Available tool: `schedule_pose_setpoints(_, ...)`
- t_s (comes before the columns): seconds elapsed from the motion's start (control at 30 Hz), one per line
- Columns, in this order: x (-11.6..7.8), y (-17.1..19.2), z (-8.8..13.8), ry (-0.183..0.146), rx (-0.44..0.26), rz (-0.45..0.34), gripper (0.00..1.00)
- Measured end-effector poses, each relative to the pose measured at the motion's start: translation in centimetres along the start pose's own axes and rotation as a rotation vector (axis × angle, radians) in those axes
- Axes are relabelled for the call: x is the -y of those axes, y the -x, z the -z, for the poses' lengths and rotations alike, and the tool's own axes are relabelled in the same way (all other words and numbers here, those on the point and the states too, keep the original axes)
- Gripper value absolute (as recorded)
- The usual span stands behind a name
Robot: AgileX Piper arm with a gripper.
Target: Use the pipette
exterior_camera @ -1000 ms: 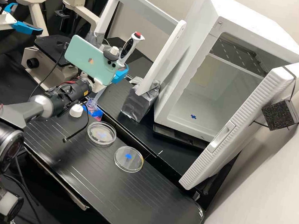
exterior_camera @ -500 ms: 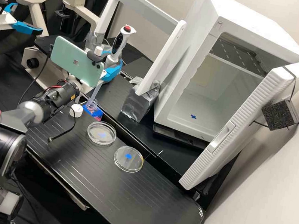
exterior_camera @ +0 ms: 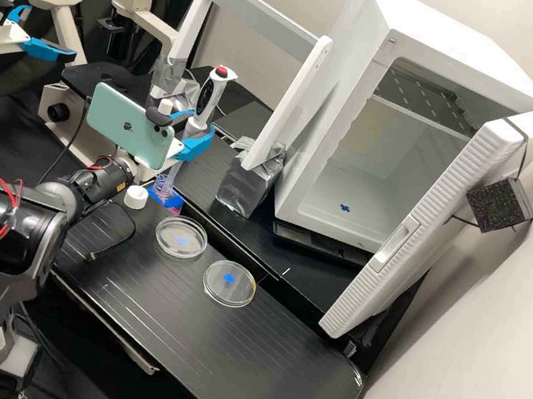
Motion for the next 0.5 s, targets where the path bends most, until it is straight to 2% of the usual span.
schedule_pose_setpoints(0.3, 2.4, 0.6, -0.7, 0.020, 0.031, 0.060, 0.00)
schedule_pose_setpoints(0.5, 2.9, 0.5, -1.1, 0.027, 0.049, 0.073, 0.00)
